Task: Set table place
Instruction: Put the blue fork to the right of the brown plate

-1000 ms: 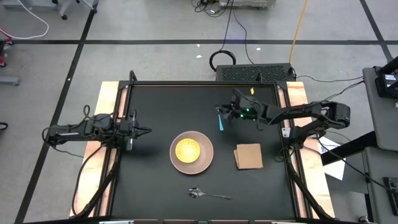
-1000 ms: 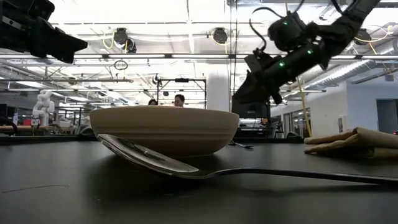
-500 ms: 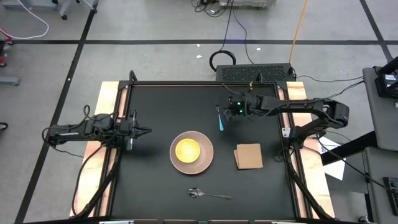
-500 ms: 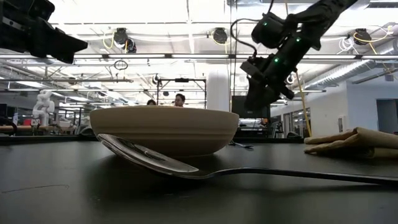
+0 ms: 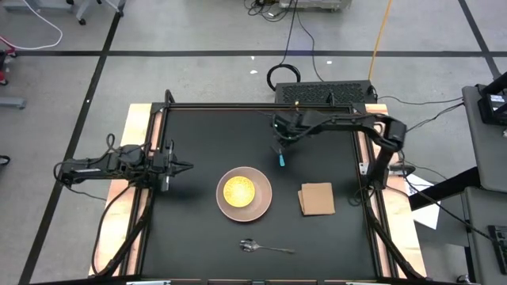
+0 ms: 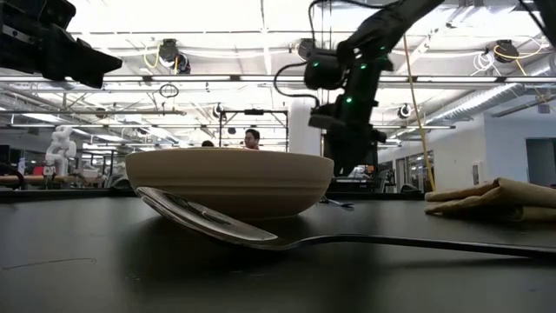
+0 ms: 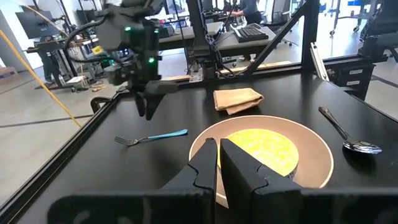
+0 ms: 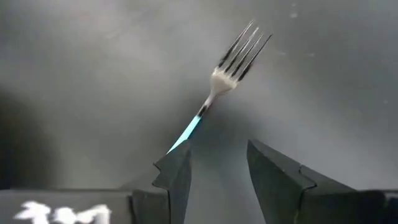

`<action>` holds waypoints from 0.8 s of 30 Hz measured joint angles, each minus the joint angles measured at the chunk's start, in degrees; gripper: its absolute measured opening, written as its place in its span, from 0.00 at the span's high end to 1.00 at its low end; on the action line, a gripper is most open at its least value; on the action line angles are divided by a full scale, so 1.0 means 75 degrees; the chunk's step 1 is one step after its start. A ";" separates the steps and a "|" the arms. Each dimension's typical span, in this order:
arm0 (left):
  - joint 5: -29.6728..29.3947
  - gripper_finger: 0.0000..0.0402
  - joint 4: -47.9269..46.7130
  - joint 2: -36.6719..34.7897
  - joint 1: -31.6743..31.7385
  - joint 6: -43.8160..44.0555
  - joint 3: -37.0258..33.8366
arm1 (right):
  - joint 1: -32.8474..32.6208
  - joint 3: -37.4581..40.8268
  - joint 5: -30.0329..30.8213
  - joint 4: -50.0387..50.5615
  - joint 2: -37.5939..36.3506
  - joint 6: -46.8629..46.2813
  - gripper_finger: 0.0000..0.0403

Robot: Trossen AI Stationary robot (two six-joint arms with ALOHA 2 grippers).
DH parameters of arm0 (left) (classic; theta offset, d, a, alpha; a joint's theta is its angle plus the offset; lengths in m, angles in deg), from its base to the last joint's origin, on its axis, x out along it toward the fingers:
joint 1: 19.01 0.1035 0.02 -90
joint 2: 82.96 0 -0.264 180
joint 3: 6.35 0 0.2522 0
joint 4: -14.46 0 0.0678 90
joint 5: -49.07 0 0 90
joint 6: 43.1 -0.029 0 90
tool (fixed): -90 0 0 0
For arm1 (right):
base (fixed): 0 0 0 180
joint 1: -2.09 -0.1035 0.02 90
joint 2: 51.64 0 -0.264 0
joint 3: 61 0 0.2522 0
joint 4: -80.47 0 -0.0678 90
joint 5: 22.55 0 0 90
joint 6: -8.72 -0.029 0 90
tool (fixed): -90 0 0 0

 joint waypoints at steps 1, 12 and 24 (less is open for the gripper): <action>0.0000 0.94 -0.0006 0.0000 -0.0003 0.0004 0.0000 | 0.0027 -0.0179 0.0006 0.0136 0.0162 0.0012 0.64; 0.0006 0.94 -0.0015 0.0000 0.0000 0.0018 -0.0003 | 0.0287 -0.0490 -0.0068 0.0343 0.0745 -0.0624 0.64; 0.0088 0.94 -0.0029 0.0000 -0.0003 -0.0043 -0.0003 | -0.0050 -0.0482 -0.0674 0.0094 0.0981 -0.1203 0.64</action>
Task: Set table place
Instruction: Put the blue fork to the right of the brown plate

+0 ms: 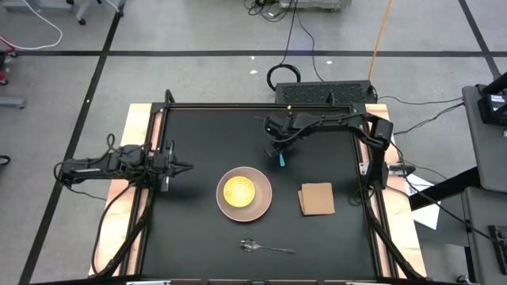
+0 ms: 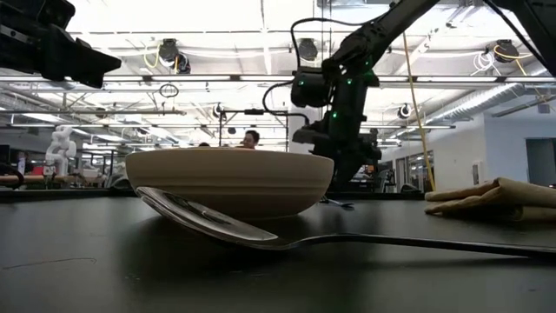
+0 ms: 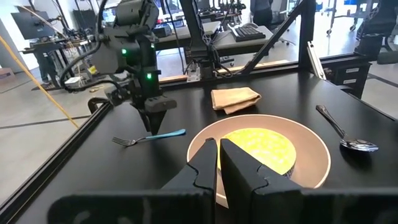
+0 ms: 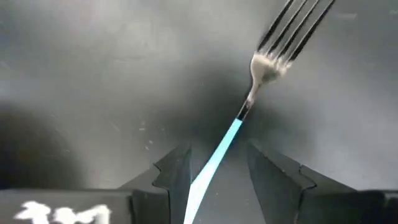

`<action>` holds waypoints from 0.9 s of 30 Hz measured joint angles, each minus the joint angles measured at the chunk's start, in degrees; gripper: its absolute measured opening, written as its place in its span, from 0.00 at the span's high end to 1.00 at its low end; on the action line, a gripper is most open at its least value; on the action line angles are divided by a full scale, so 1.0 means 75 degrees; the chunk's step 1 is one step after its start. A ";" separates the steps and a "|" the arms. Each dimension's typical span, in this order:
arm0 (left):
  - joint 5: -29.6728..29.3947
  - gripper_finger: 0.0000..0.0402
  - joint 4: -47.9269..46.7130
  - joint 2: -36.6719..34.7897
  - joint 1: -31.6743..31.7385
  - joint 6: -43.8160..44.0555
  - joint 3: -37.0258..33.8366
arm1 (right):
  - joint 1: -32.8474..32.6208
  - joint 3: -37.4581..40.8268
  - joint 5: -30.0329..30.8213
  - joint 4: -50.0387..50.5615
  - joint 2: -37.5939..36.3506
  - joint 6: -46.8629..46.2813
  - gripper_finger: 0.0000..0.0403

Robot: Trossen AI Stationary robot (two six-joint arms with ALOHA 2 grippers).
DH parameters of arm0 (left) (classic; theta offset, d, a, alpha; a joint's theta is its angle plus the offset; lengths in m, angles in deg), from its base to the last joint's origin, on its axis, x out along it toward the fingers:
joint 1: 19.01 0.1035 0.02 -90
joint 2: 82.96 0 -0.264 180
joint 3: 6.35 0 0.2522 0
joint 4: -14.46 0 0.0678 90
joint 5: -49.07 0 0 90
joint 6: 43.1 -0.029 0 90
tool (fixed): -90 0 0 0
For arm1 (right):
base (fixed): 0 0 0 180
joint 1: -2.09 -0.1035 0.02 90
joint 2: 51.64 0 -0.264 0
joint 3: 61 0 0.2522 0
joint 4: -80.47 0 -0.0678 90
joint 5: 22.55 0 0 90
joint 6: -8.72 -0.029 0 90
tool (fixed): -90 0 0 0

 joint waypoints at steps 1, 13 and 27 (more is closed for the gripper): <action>0.0029 0.94 -0.0006 0.0000 0.0003 0.0000 0.0000 | -0.0015 0.0003 0.0003 -0.0005 0.0008 0.0000 0.64; 0.0147 0.94 -0.0018 0.0003 0.0000 -0.0041 0.0000 | -0.0043 -0.0029 -0.0038 -0.0141 0.0562 -0.0115 0.64; 0.0488 0.94 -0.0018 0.0000 0.0000 -0.0114 0.0000 | -0.0053 -0.0006 -0.0125 -0.0191 0.0554 0.0003 0.88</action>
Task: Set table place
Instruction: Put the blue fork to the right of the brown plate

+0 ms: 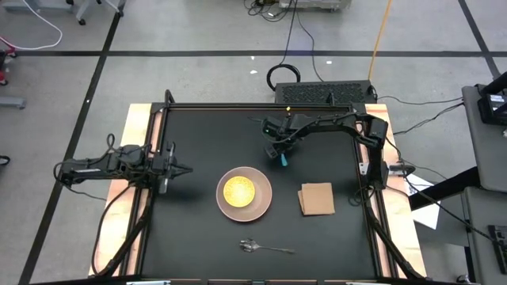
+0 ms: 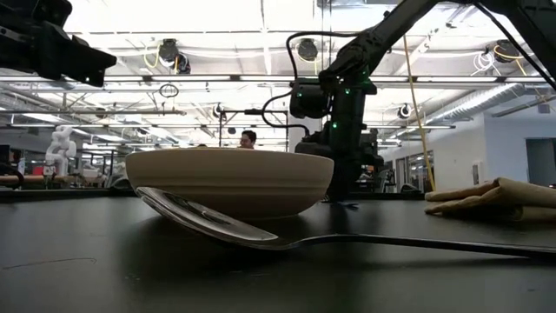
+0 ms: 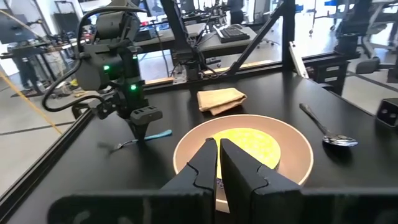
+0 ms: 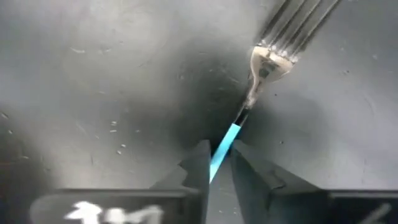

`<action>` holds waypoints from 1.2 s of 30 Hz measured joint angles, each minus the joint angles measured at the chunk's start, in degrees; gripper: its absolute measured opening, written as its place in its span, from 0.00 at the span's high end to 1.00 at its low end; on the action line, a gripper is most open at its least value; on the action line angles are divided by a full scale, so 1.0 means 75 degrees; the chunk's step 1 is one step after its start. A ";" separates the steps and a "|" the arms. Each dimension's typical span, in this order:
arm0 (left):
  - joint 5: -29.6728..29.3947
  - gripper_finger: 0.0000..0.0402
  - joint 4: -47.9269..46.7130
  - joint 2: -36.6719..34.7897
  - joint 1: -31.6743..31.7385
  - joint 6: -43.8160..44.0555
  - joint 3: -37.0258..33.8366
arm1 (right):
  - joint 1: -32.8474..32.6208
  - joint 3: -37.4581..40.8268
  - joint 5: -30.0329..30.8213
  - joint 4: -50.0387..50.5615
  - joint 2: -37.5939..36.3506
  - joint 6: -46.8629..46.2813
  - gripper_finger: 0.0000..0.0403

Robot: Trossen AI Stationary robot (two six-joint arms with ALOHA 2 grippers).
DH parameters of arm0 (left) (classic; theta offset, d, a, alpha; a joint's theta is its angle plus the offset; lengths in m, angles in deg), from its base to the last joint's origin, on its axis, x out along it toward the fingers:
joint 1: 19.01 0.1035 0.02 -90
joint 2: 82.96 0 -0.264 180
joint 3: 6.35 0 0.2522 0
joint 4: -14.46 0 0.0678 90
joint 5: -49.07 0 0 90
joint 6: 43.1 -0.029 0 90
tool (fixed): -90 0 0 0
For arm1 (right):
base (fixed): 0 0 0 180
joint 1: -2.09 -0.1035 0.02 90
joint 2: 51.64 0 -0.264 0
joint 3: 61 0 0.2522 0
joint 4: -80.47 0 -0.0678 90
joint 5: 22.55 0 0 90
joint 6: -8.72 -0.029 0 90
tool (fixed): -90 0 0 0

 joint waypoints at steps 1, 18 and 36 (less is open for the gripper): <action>0.0064 0.94 0.0000 0.0000 0.0000 0.0002 0.0000 | -0.0008 0.0000 -0.0001 -0.0027 0.0003 0.0000 0.91; 0.0365 0.94 0.0000 0.0000 0.0000 0.0147 -0.0003 | -0.0369 0.0035 0.1300 -0.1163 -0.0520 -0.0675 1.00; 0.0211 0.94 0.0126 0.0003 0.0000 0.0086 -0.0003 | -0.1221 0.0019 0.2740 -0.0585 -0.1381 -0.1380 1.00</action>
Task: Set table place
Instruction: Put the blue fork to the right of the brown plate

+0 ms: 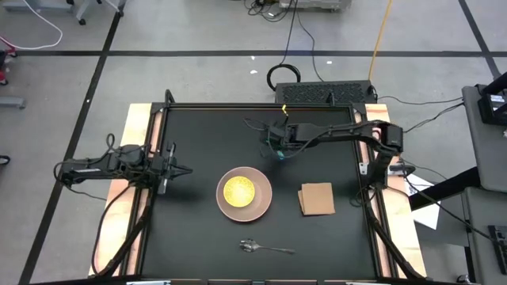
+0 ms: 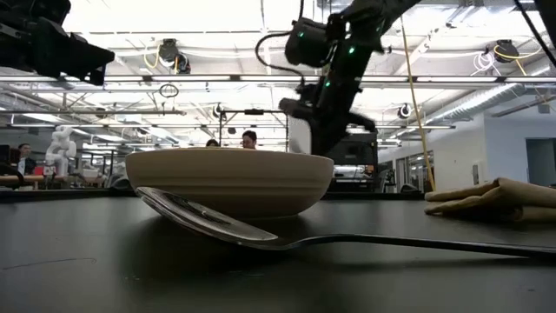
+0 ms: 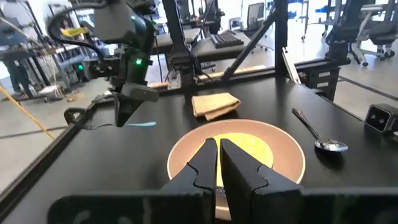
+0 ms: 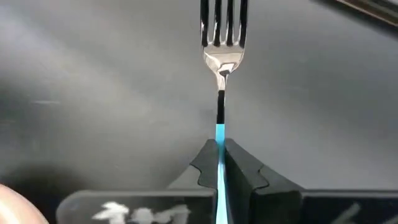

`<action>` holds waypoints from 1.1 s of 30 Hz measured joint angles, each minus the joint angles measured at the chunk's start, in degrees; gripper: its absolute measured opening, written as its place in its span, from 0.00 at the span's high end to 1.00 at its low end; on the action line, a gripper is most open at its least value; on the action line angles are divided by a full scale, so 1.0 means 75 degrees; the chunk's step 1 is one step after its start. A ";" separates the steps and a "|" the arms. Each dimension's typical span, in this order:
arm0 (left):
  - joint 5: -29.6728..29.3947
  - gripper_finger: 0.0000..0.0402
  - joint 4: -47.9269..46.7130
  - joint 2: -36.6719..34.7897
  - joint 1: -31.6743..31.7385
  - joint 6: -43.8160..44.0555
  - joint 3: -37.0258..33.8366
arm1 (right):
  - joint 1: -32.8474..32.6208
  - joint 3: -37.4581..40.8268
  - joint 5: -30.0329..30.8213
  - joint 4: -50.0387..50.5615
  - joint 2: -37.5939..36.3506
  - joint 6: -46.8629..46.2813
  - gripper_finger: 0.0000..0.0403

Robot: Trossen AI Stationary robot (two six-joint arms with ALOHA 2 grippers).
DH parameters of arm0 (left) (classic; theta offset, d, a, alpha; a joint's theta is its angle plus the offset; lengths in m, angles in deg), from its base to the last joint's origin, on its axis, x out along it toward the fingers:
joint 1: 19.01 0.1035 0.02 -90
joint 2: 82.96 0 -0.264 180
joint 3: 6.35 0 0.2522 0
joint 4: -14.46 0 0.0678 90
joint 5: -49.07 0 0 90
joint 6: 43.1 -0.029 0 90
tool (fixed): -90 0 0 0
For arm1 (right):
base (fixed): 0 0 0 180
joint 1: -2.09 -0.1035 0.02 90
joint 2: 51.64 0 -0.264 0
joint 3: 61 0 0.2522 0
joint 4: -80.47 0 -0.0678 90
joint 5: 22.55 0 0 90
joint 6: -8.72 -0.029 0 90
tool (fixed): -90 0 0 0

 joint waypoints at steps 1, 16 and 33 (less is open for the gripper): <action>-0.0001 0.94 0.0064 -0.0003 0.0003 -0.0022 0.0000 | -0.0071 0.0001 0.0132 0.0257 -0.0129 -0.0162 1.00; 0.0012 0.94 0.0270 0.0000 0.0000 -0.0027 0.0000 | -0.1217 -0.0007 0.0627 0.1730 -0.1139 -0.2046 1.00; 0.0000 0.94 0.0212 0.0000 0.0001 -0.0084 0.0000 | -0.1672 0.0882 0.1716 0.0100 -0.2138 -0.1245 1.00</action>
